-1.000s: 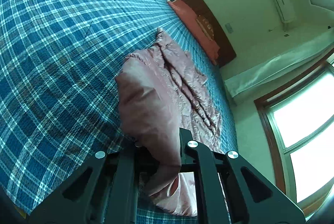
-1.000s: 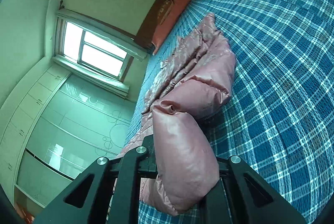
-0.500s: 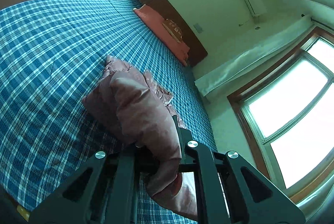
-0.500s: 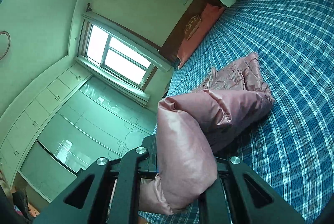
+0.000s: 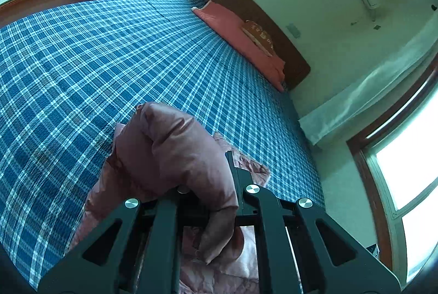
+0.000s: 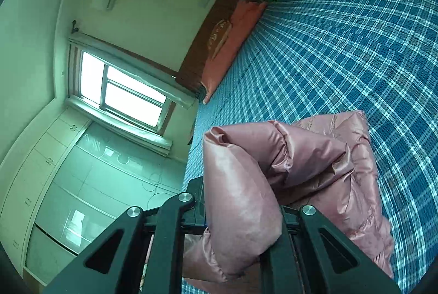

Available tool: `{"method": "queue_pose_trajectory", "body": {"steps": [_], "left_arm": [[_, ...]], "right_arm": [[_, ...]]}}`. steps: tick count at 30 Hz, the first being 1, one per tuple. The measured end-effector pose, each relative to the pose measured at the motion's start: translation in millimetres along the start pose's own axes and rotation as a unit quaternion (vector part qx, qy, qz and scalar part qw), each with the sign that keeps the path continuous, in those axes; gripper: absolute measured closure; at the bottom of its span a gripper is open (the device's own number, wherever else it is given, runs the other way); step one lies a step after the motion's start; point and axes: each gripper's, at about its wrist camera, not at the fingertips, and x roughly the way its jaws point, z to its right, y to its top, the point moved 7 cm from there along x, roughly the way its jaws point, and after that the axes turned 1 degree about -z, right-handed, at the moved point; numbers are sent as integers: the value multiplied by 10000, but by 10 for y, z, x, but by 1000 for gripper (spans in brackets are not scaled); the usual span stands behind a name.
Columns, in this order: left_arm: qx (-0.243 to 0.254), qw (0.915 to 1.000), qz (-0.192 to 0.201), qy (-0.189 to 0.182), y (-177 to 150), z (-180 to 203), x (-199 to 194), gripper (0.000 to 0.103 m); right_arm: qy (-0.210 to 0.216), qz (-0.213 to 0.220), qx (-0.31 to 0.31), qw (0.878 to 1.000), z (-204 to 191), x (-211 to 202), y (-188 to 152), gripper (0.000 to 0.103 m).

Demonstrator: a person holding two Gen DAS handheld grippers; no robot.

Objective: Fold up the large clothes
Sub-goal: 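Lift the hem with both tools and fold it toward the collar, then open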

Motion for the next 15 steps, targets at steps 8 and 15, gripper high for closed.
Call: {"method": "queue_pose_trajectory", "body": {"steps": [8,15], "left_arm": [[239,9958,-280,842,119,-292,975,95],[271,9937,-465,986,218,-370,1393,85]], "right_arm": [[-756,-257,93,9968,495,798,213,93],[-955,-350,149,9947,656,1028,310,84]]}}
